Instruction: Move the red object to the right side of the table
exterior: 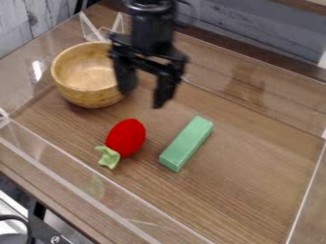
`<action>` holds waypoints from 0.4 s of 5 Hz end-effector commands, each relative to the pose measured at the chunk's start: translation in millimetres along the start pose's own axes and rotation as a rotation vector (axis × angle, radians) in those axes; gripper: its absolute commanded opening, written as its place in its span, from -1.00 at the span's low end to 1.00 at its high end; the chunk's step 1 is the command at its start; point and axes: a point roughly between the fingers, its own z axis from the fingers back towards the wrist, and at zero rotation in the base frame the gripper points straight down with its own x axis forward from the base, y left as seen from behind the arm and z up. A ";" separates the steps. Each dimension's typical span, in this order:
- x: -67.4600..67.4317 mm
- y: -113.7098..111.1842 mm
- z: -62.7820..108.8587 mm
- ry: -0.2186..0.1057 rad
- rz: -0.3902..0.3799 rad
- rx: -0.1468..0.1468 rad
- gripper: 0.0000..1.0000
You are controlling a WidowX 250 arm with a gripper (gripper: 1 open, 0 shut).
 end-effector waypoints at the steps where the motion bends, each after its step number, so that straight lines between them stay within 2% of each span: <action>1: -11.9 26.2 8.1 -0.072 0.017 -0.009 1.00; 2: -22.4 44.1 5.6 -0.093 0.061 -0.020 1.00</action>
